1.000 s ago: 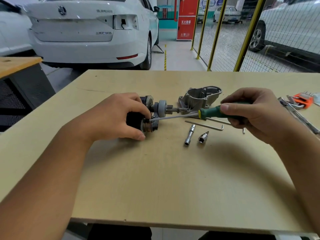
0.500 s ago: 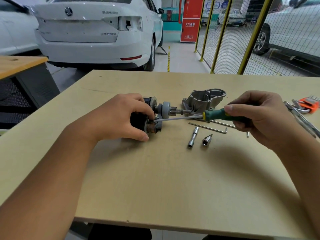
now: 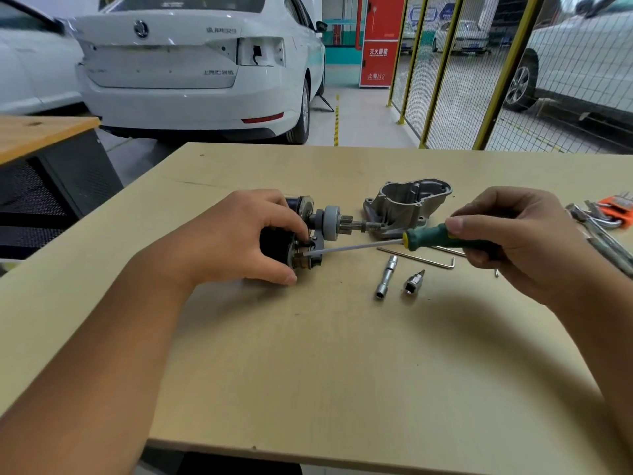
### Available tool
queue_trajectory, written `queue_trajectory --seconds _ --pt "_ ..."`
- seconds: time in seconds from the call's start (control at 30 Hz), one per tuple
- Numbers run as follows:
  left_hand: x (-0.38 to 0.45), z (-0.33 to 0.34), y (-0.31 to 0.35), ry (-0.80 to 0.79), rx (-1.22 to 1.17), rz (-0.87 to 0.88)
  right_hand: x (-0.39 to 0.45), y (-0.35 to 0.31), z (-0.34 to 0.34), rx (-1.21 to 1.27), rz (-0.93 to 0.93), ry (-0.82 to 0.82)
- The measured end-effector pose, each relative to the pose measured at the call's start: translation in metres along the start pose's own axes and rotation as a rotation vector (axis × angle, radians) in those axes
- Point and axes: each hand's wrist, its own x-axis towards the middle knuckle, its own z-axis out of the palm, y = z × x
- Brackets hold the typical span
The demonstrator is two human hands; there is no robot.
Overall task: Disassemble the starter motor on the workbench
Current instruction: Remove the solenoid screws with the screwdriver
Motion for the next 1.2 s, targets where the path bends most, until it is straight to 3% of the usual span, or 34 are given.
queue_trajectory --seconds 1.0,1.2 --pt "-0.001 0.001 0.007 0.054 0.017 -0.031 0.001 0.002 0.001 0.045 0.005 0.051" --pt "0.005 0.014 0.024 0.162 0.25 -0.087 0.001 0.001 0.0 0.052 0.0 0.062"
